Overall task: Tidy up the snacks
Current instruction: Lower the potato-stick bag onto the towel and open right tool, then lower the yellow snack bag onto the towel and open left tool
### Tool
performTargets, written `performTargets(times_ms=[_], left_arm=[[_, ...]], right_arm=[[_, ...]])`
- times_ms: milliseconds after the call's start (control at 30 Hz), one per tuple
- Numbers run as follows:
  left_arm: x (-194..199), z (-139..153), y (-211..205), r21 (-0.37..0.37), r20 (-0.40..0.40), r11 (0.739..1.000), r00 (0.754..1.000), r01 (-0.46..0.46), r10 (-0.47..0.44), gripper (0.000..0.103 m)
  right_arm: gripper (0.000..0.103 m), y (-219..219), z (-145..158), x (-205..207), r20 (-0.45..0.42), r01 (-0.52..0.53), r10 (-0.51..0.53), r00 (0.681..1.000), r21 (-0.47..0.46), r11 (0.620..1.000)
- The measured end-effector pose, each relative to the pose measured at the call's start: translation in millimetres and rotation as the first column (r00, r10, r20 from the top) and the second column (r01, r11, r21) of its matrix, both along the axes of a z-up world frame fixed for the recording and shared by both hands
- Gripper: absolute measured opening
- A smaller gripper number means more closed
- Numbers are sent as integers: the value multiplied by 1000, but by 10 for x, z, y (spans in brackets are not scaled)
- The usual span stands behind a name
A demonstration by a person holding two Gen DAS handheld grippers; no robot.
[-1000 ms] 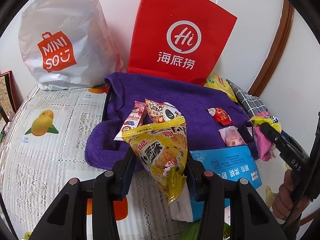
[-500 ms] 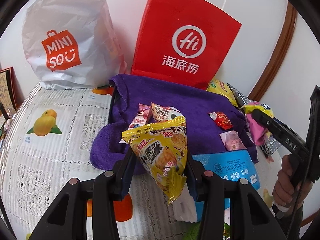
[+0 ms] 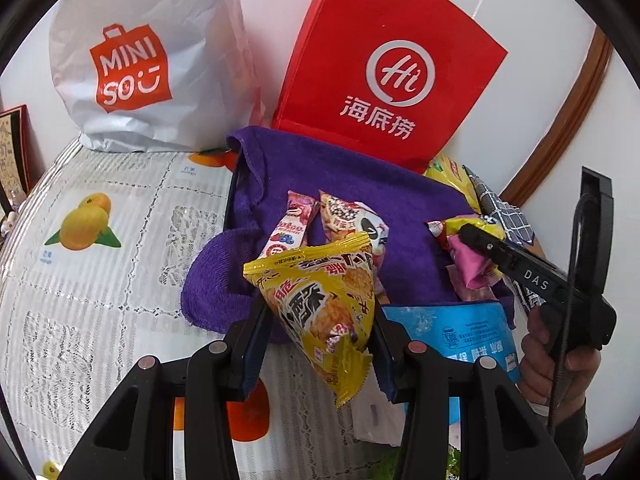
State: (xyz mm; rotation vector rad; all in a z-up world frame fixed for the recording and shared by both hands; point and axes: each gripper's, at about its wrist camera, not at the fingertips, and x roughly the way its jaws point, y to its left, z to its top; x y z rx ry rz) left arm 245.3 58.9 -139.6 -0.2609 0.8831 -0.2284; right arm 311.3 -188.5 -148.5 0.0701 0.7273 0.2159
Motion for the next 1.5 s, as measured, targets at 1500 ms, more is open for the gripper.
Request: performTargets(times_ms=[1500], left_arm=[[225, 401, -727, 109, 45, 987, 991, 118, -123, 44]], right_arm=[[73, -546, 290, -842, 175, 16, -12, 984, -23, 1000]])
